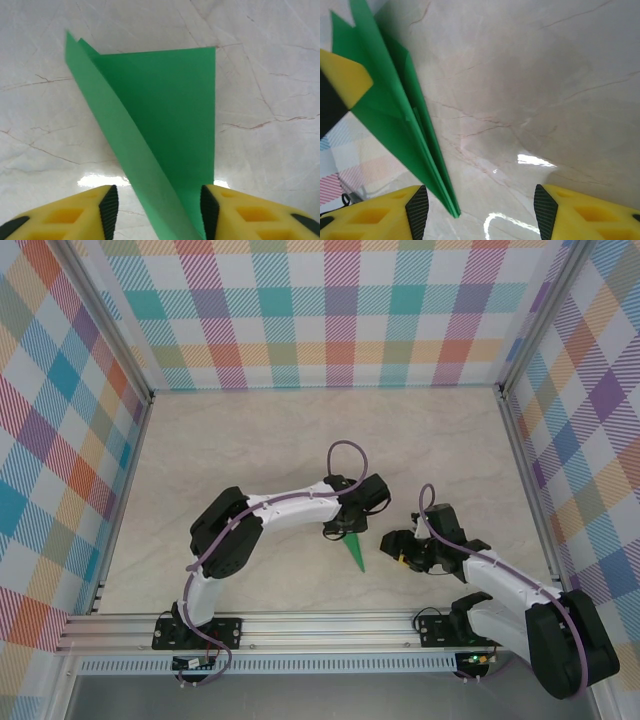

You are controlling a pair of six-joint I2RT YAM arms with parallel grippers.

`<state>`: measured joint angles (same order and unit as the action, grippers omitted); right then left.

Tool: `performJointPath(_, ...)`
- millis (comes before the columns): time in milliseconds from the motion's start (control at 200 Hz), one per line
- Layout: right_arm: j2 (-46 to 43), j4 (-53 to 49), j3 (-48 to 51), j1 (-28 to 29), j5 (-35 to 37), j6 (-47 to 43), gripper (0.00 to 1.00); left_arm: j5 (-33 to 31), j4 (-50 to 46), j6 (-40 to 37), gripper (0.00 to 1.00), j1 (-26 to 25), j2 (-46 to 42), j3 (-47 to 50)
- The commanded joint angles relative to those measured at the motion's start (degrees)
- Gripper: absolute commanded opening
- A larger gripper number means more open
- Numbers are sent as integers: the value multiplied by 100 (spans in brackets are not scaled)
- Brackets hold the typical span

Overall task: Fold a paper plane with a square sheet of paper (pick it up from the middle)
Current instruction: Move a paper plane to the center of the table.

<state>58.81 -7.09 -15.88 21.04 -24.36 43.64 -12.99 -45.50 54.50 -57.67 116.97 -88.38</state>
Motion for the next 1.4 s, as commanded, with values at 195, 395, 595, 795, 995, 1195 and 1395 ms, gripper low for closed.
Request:
performJointPath(195,237,567,-417,14,-709,-188,60,-71,463,36,24,-16,-840,898)
performJointPath(395,802,872,-668,78,-973,-273,57,-60,646,58,14,-16,-1023,1244)
performJointPath(595,1586,1025,-1048,272,-1043,-484,54,-90,715,29,14,-16,-1139,1419)
performJointPath(795,2267,1090,-1445,443,-1177,-766,52,-65,750,25,14,-11,-1150,1477)
performJointPath(995,3011,1254,-1734,530,-1408,-892,54,-53,797,35,14,-16,-1132,1492)
performJointPath(1195,3085,1324,-1711,647,-1475,-950,54,-72,770,35,14,-7,-1150,1526)
performJointPath(1395,3027,1262,-1655,743,-1392,-998,50,-63,794,36,14,-7,-1123,1525)
